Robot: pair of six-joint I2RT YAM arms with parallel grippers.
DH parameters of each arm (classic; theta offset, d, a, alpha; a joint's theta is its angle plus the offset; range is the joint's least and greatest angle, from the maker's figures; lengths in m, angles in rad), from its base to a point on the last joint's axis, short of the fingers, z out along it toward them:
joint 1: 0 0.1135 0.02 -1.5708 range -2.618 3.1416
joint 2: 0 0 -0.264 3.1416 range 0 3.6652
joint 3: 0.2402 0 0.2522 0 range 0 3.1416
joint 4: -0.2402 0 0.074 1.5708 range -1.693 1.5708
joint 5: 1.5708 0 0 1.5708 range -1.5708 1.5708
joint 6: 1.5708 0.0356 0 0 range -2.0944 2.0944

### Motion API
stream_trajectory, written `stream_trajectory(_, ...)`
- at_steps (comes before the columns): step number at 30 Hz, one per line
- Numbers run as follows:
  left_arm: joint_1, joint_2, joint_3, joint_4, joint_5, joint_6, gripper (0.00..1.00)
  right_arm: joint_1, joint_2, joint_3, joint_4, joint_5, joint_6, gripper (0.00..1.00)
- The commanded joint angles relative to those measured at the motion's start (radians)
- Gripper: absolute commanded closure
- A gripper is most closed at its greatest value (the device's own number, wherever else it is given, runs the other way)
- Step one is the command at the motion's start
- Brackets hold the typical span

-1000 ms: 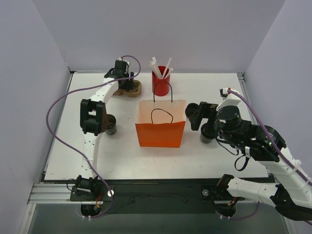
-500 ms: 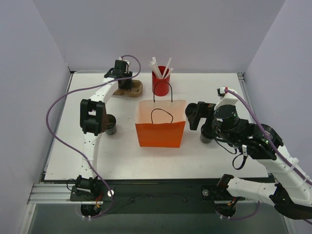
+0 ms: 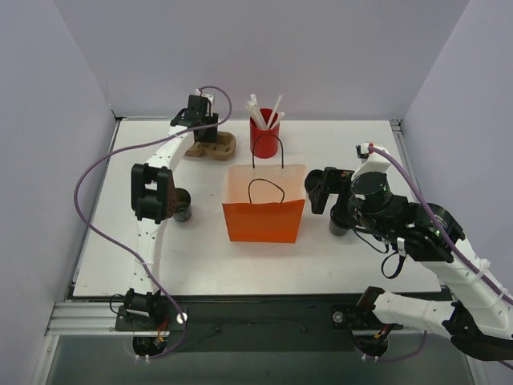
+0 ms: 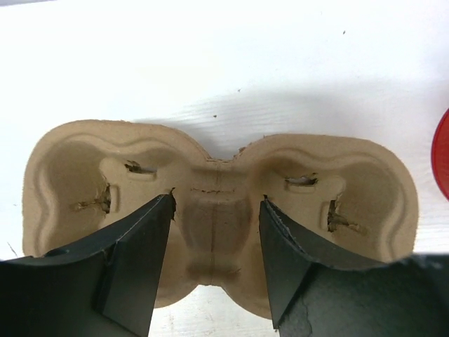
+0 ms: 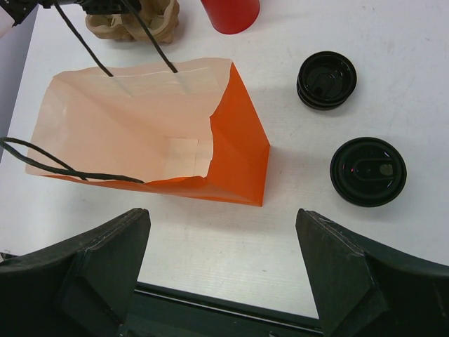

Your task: Pack the takeout coffee

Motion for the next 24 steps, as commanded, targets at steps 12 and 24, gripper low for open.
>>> stream_trajectory(12,-0.001,-0.072,0.060,-0.008,-0.022,0.001,0.33,-0.008,0.000,0.011,-0.005,0.003,-0.001,0.11)
stream_trajectory(24,-0.003,-0.054,0.037,-0.009,-0.014,-0.008,0.34,-0.008,-0.007,0.008,-0.005,0.000,0.008,0.11)
